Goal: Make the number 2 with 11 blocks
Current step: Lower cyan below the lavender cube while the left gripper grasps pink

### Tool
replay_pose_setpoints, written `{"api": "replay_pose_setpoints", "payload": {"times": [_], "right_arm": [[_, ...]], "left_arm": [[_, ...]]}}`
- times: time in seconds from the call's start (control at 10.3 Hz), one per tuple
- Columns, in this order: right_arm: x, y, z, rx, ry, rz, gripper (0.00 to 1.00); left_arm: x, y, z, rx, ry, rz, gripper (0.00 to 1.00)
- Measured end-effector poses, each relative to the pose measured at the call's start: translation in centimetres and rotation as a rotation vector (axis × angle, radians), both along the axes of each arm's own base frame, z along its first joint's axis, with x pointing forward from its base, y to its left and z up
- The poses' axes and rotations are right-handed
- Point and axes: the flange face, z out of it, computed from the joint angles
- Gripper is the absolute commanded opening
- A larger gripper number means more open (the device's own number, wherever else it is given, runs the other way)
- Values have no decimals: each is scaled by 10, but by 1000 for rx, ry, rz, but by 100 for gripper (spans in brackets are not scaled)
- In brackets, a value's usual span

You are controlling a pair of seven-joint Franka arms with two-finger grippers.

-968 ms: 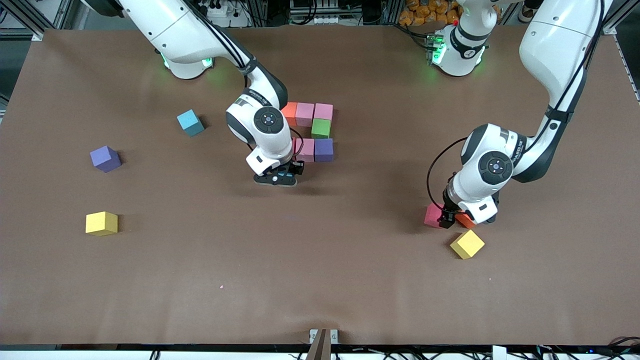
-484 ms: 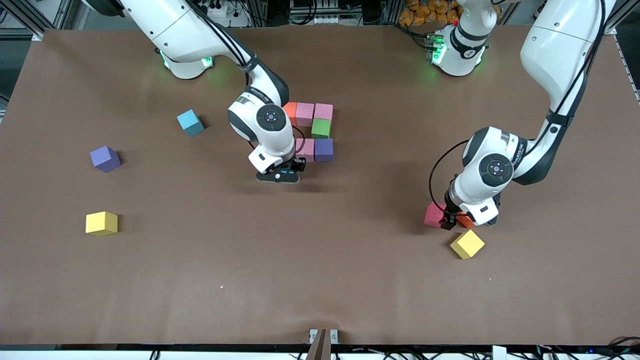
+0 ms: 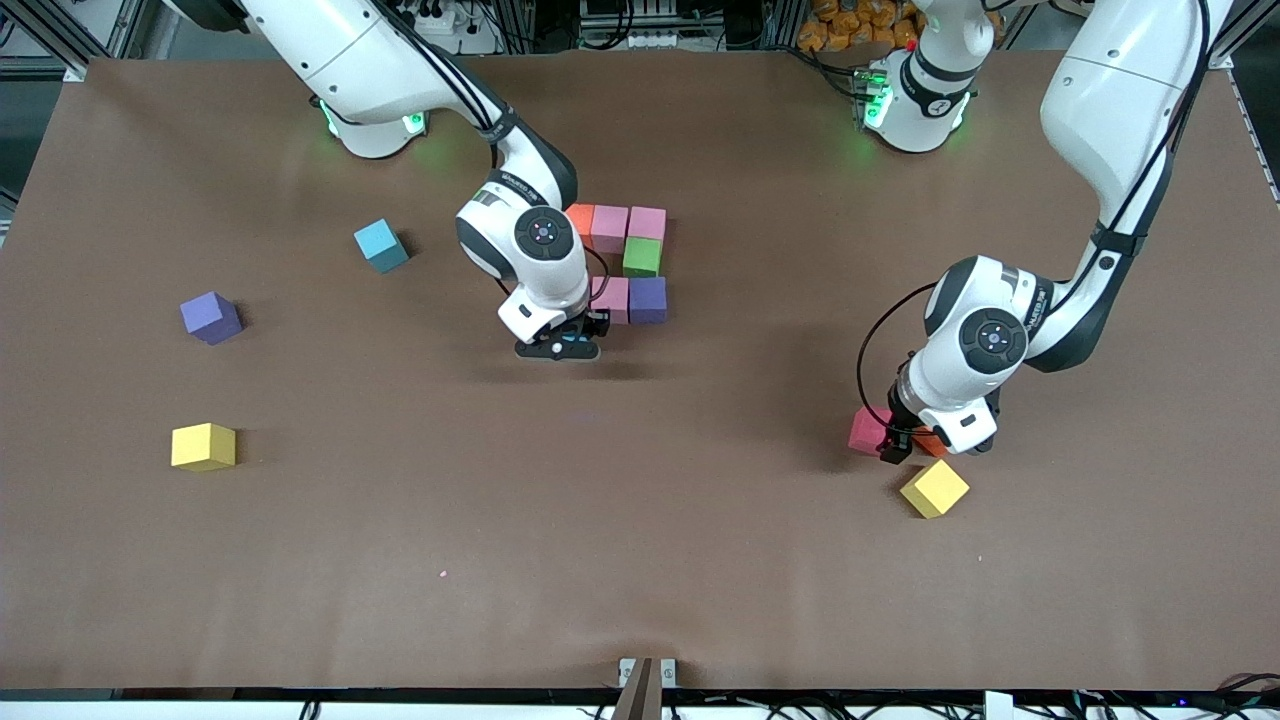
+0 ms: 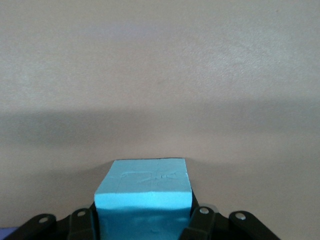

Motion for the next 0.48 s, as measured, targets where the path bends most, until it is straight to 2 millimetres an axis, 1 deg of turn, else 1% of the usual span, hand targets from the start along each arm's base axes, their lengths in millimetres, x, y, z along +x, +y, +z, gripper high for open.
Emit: {"api": "replay_pose_setpoints", "payload": {"times": [0.1, 0.29, 0.48], "right_arm": [[0, 0, 0, 2, 2, 0, 40], [-5, 6, 2, 14, 11, 2, 40], [-9, 11, 5, 27, 18, 0, 40]], "left_arm": [[0, 0, -5, -4, 5, 0, 100], [0, -1, -14, -7, 10, -4, 100], [1, -2, -18, -15, 6, -4, 100]]}}
